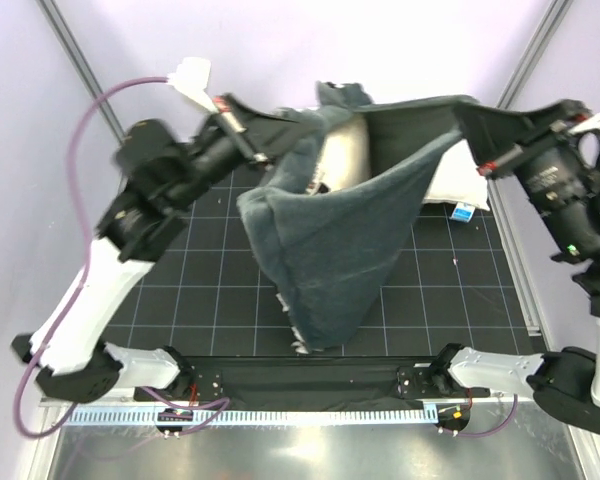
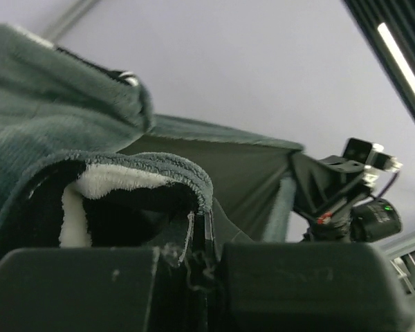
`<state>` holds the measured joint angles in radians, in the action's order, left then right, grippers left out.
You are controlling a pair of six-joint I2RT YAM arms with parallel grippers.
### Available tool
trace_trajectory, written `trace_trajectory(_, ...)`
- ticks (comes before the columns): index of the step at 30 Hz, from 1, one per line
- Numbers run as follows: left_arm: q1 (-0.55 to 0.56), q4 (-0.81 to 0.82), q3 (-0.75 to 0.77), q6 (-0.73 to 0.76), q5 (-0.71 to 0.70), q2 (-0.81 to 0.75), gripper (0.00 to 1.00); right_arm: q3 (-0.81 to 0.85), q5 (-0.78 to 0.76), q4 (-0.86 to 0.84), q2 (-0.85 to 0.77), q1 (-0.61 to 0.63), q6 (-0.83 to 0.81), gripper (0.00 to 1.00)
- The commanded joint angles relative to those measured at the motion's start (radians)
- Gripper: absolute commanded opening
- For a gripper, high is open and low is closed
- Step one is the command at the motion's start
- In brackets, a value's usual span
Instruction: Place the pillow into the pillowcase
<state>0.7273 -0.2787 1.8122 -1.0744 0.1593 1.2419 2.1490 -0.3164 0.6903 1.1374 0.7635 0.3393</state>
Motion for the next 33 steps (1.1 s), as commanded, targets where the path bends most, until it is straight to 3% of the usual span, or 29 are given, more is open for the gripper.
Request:
trace_trajectory(1, 0.050, 0.131, 0.085, -0.030, 0.072, 0.065, 0.00, 0.011, -0.087, -0.184, -0.048, -0.003, -0.074, 0.04)
trace_trajectory(4, 0.055, 0.130, 0.117, -0.032, 0.077, 0.087, 0.00, 0.051, -0.049, -0.172, -0.025, -0.003, -0.079, 0.04)
trace_trajectory(8, 0.034, -0.034, 0.183, 0.080, -0.137, 0.012, 0.00, 0.155, 0.043, -0.091, 0.070, -0.003, -0.051, 0.04)
trace_trajectory(10, 0.006, -0.106, 0.205, 0.131, -0.246, -0.025, 0.00, 0.125, 0.083, -0.112, 0.093, -0.003, -0.030, 0.04)
trace_trajectory(11, 0.004, -0.172, 0.235, 0.207, -0.374, -0.065, 0.01, 0.102, 0.127, -0.127, 0.111, -0.004, -0.007, 0.04)
trace_trajectory(15, 0.004, -0.214, 0.263, 0.425, -0.643, -0.169, 0.00, 0.000, 0.287, -0.221, 0.209, -0.003, 0.088, 0.04)
trace_trajectory(18, 0.004, -0.116, 0.271, 0.616, -0.721, -0.217, 0.00, 0.029, 0.466, -0.319, 0.336, -0.001, 0.186, 0.04)
trace_trajectory(20, 0.004, -0.019, 0.273, 0.712, -0.695, -0.254, 0.01, 0.102, 0.523, -0.377, 0.421, 0.011, 0.233, 0.04)
trace_trajectory(22, 0.004, 0.100, 0.312, 0.795, -0.644, -0.245, 0.01, 0.300, 0.583, -0.376, 0.551, 0.016, 0.280, 0.04)
trace_trajectory(24, 0.004, 0.078, 0.415, 0.820, -0.589, -0.188, 0.00, 0.449, 0.599, -0.383, 0.619, 0.010, 0.309, 0.04)
trace_trajectory(26, 0.004, 0.053, 0.559, 0.802, -0.465, -0.083, 0.00, 0.437, 0.635, -0.437, 0.601, -0.022, 0.346, 0.04)
trace_trajectory(28, 0.003, 0.103, 0.544, 0.715, -0.283, -0.030, 0.00, 0.269, 0.727, -0.545, 0.512, -0.130, 0.459, 0.04)
trace_trajectory(31, 0.003, 0.214, 0.356, 0.573, -0.132, -0.007, 0.00, -0.085, 0.769, -0.666, 0.350, -0.243, 0.501, 0.04)
trace_trajectory(33, 0.032, 0.307, 0.115, 0.473, -0.055, 0.002, 0.00, -0.350, 0.772, -0.684, 0.270, -0.301, 0.488, 0.04)
